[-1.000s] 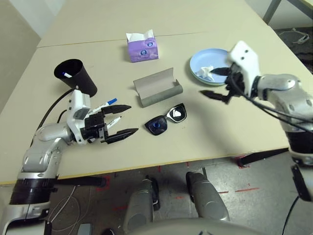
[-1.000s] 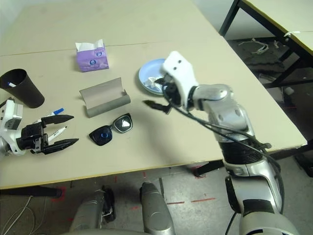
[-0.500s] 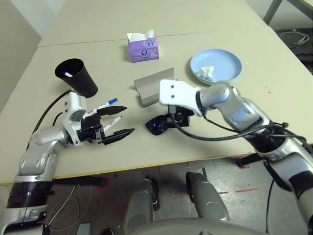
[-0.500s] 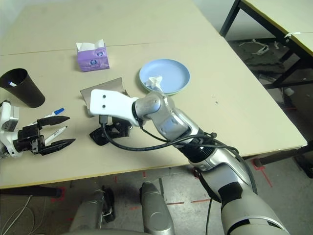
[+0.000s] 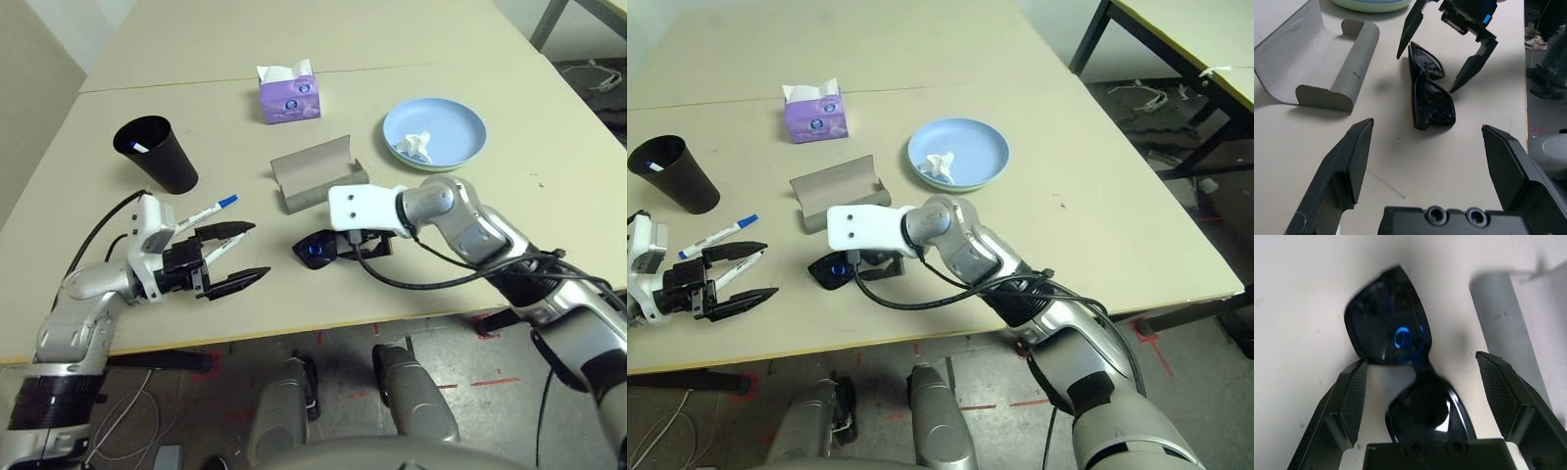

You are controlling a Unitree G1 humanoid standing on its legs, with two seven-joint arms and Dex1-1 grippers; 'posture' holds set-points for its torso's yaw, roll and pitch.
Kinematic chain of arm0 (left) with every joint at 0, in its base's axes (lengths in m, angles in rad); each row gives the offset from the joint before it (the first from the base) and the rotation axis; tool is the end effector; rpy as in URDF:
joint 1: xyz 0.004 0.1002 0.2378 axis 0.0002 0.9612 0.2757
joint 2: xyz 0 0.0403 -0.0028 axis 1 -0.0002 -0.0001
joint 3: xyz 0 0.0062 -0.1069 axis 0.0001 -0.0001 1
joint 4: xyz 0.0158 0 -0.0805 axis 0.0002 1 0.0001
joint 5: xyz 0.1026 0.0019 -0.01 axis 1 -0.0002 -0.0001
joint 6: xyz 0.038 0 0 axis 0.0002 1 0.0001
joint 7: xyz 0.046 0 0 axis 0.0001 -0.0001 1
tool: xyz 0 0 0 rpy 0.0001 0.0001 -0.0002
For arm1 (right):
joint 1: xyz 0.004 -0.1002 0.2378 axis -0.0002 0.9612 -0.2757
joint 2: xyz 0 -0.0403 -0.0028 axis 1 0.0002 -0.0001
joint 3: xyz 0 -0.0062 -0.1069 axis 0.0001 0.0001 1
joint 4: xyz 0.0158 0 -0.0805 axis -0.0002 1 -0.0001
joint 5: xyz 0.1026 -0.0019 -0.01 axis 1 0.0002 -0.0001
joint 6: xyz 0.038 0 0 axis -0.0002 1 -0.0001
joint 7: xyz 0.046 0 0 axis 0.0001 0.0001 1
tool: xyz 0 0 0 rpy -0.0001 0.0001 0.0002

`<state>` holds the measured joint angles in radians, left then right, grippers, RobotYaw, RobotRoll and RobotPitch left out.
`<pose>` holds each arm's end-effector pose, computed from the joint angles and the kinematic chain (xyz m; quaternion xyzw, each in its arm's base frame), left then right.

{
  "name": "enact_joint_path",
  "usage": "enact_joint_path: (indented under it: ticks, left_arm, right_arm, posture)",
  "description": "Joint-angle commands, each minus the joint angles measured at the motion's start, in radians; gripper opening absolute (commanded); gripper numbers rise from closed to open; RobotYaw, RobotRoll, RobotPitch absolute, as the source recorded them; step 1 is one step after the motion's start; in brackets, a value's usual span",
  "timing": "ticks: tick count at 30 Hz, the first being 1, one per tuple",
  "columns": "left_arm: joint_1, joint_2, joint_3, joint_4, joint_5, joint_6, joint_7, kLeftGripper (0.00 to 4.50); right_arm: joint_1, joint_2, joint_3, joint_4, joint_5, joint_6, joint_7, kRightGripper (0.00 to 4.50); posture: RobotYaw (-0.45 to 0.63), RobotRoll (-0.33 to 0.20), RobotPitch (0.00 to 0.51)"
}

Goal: Organize and tidy the items on the table.

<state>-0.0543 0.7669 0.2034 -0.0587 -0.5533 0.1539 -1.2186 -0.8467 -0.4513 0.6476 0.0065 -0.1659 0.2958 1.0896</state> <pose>0.2112 0.3036 0.1385 0.1040 0.0291 -0.5139 0.8510 0.2924 -0.0767 0.1910 -0.4825 0.0321 0.6229 0.6149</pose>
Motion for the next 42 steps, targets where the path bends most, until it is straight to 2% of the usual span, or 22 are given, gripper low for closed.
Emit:
enact_joint_path:
  ticks: [1,3,6,16,17,18,22,28,29,35,42]
  left_arm:
    - [0.017,0.010,0.008,-0.011,0.005,0.008,0.002,4.50]
    - [0.017,0.010,0.007,-0.011,0.005,0.008,0.002,4.50]
    - [0.018,0.007,0.003,-0.014,0.006,0.008,0.003,4.50]
    - [0.017,0.007,-0.003,-0.014,0.007,0.008,0.001,4.50]
    - [0.017,0.007,-0.003,-0.014,0.007,0.008,0.000,4.50]
    - [0.016,0.007,-0.003,-0.014,0.007,0.009,0.000,4.50]
    - [0.014,0.007,-0.004,-0.010,0.009,0.007,-0.001,4.50]
    - [0.010,0.008,-0.006,-0.009,0.011,0.007,-0.002,4.50]
    - [0.010,0.008,-0.005,-0.009,0.011,0.007,-0.002,4.50]
    - [0.011,0.009,-0.007,-0.007,0.014,0.007,-0.004,4.50]
    - [0.011,0.007,-0.012,-0.010,0.017,0.007,-0.001,4.50]
  right_arm:
    - [0.014,0.011,0.006,-0.004,-0.014,-0.032,0.017,4.48]
    - [0.020,0.011,0.008,-0.008,-0.019,-0.041,0.024,4.48]
    - [0.026,0.012,0.005,-0.014,-0.023,-0.044,0.032,3.84]
    - [0.033,0.012,-0.007,-0.021,-0.030,-0.052,0.060,0.12]
    - [0.032,0.012,-0.009,-0.020,-0.030,-0.053,0.062,0.02]
    - [0.029,0.013,-0.014,-0.019,-0.029,-0.055,0.062,0.67]
    - [0.016,0.019,-0.030,-0.015,-0.026,-0.056,0.066,2.00]
    - [0.000,-0.001,-0.050,-0.022,-0.025,-0.075,0.088,4.31]
    - [-0.002,-0.010,-0.054,-0.025,-0.027,-0.084,0.094,4.46]
    - [-0.016,-0.069,-0.054,-0.015,-0.044,-0.185,0.126,4.46]
    - [-0.016,-0.061,-0.048,0.008,-0.046,-0.240,0.135,4.46]
  posture:
    - [-0.07,0.000,0.217]
    - [-0.07,0.000,0.217]
    - [-0.07,0.000,0.218]
    - [-0.07,0.000,0.212]
    - [-0.07,0.000,0.211]
    - [-0.07,0.000,0.211]
    - [-0.08,0.000,0.209]
    - [-0.08,0.000,0.208]
    - [-0.08,0.000,0.208]
    - [-0.09,0.000,0.204]
    - [-0.08,0.000,0.209]
